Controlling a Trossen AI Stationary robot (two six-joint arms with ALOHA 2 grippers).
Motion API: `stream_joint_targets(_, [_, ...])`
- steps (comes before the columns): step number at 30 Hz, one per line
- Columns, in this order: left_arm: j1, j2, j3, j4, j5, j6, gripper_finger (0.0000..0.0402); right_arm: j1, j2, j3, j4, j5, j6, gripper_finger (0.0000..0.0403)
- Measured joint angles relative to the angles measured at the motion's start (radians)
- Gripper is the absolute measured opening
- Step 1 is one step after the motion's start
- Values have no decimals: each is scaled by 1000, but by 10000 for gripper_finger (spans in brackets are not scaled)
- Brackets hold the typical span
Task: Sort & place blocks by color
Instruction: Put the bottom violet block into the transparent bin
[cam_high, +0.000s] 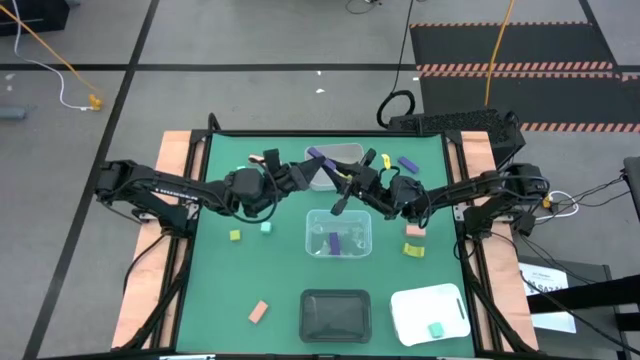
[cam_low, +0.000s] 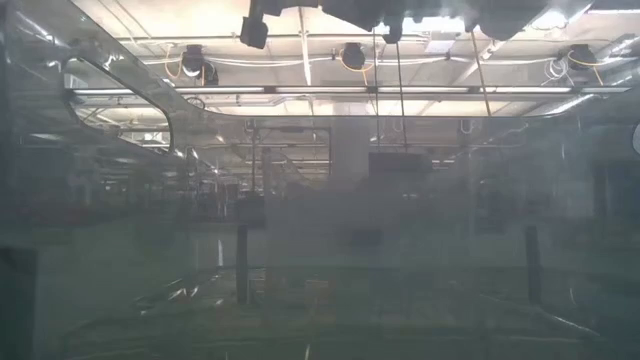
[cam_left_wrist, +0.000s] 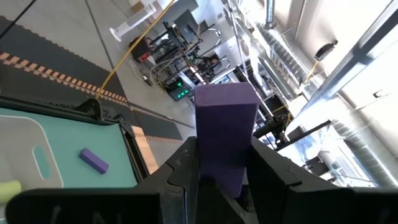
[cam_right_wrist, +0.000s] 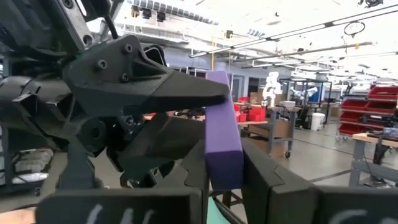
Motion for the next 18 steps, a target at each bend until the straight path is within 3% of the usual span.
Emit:
stream_joint_targets(4, [4, 0, 0, -1, 2, 1, 103, 0, 0, 0, -3, 1, 12, 40])
stream_joint_targets(9, [11, 0, 0, -3, 17, 18, 205, 3, -26, 0, -67, -4, 49, 39])
stream_joint_targets(14, [20, 0, 0, -5, 17, 25, 297, 3, -124, 0, -333, -3, 131, 39])
stream_joint_targets(18, [25, 0, 0, -12, 17, 46, 334, 3, -226, 0, -576, -5, 246, 39])
